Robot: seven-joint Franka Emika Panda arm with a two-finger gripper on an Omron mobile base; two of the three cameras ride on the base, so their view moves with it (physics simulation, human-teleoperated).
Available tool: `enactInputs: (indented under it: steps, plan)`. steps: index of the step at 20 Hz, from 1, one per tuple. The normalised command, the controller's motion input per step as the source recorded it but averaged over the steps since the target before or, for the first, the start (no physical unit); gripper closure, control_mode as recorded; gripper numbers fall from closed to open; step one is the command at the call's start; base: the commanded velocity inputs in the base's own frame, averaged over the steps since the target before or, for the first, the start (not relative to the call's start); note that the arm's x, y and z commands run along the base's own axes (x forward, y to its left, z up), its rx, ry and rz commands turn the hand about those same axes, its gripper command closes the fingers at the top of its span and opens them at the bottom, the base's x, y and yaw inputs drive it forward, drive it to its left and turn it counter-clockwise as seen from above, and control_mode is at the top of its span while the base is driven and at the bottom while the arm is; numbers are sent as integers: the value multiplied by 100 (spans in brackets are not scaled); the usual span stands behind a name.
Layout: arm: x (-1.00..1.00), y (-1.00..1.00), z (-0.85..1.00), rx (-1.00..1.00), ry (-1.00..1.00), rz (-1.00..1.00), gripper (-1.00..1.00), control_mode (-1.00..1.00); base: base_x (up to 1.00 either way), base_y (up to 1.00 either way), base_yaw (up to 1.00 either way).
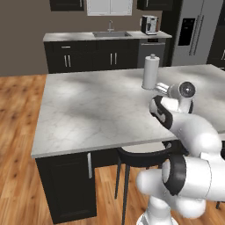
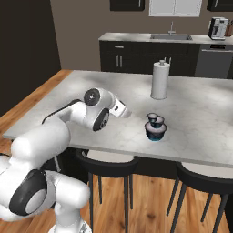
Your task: Stack the yogurt containers by placing the smaller containers on top of the larger containers.
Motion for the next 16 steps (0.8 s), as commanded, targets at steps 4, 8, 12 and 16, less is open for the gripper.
enactInputs:
  steps: [4,8,12,16]
  plan:
    - [-100,80,52,-12,-13,0,-100,-100,0,0,0]
    - [-100,64,69,-8,-3,1,-100,-100,0,0,0]
    - [-100,53,65,-5,0,2,-100,-100,0,0,0]
    - [-99,47,67,0,1,3,-100,-100,0,0,0]
